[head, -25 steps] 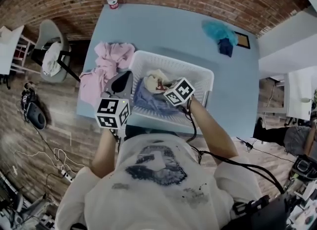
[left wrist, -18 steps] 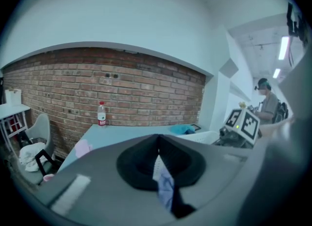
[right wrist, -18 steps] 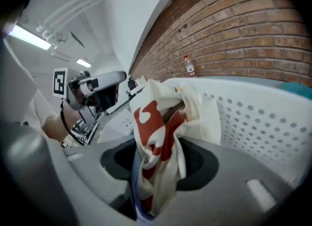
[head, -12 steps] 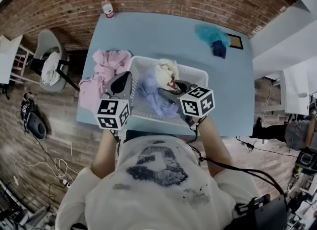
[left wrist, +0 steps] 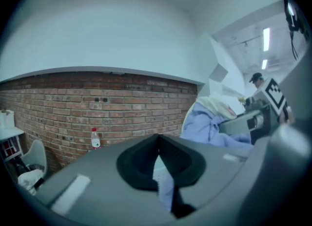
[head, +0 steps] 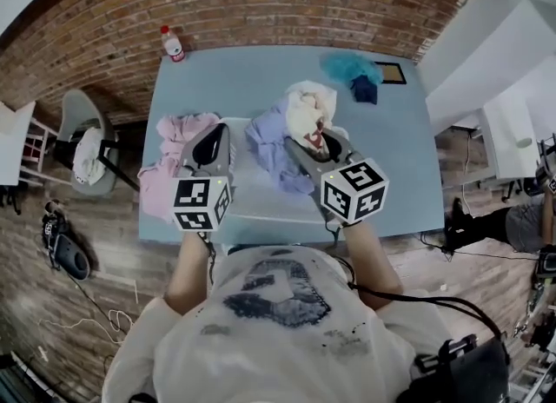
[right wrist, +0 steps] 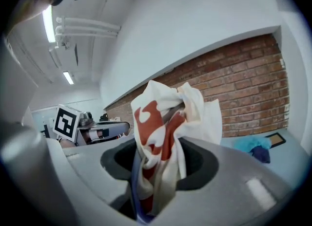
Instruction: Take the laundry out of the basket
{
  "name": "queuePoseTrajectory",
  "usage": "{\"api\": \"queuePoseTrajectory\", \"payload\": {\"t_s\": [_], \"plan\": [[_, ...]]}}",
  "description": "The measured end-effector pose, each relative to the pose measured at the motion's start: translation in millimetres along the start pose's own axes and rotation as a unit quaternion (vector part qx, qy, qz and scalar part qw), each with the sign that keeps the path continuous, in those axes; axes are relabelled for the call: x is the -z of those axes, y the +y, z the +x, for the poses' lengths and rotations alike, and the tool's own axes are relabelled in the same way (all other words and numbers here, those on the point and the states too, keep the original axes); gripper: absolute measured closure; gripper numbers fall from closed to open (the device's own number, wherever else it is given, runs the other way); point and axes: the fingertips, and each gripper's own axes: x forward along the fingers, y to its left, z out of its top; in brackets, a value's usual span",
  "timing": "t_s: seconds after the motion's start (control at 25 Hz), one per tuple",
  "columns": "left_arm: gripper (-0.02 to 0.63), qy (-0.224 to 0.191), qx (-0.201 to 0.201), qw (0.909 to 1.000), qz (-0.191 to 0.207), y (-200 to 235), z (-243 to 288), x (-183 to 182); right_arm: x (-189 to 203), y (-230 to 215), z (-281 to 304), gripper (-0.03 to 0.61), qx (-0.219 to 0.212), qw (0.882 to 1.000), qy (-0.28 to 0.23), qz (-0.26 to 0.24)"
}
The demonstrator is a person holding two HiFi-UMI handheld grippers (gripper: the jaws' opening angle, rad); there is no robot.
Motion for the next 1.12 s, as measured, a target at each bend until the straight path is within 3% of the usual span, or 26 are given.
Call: {"api": "queuePoseTrajectory", "payload": {"t_s": [0.36, 1.12], "plan": [[0.623, -0.039, 0.02, 0.9986, 0.03, -22, 8, -49, -53, -13, -34, 0.383, 0.051, 0.996, -0.063, -0.03], [0.623, -0.031, 0.028, 0.9987, 0.031, -32, 14, -49, -56, -11, -36, 0.383, 0.042, 0.996, -0.067, -0.036]]}}
